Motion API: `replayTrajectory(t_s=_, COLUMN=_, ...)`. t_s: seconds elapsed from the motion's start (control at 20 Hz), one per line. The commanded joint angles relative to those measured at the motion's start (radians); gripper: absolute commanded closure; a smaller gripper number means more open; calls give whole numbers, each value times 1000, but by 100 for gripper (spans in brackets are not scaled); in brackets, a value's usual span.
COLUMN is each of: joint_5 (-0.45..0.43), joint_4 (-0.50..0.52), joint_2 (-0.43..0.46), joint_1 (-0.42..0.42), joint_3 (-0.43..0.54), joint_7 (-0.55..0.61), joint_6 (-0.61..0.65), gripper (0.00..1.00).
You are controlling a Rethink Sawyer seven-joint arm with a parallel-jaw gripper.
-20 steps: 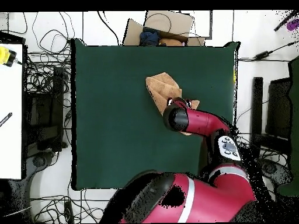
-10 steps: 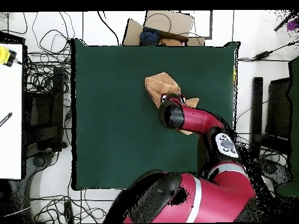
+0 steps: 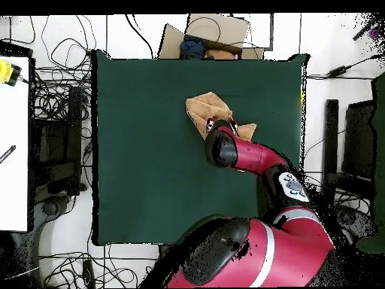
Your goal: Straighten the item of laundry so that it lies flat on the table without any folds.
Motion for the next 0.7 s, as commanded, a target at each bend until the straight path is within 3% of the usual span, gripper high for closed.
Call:
replayTrajectory(t_s=0.05, joint_5=-52, joint_4=49, joint_2=56, joint_1=-3, joint_3=110, joint_7=128, joint_6=-25, gripper=0)
replayTrajectory(t_s=0.2, joint_5=-56, joint_4=45, joint_2=58, joint_1=-8, joint_3=117, joint_7=119, joint_6=-18, gripper=0)
replayTrajectory(t_s=0.25, joint_5=-56, joint_4=44, joint_2=60, joint_1=-9, joint_3=118, joint_7=120, joint_6=-20, gripper=100)
replayTrajectory(t_s=0.7, joint_5=-53, joint_4=33, joint_2=61, joint_1=-10, joint_3=124, joint_7=109, joint_6=0, gripper=100)
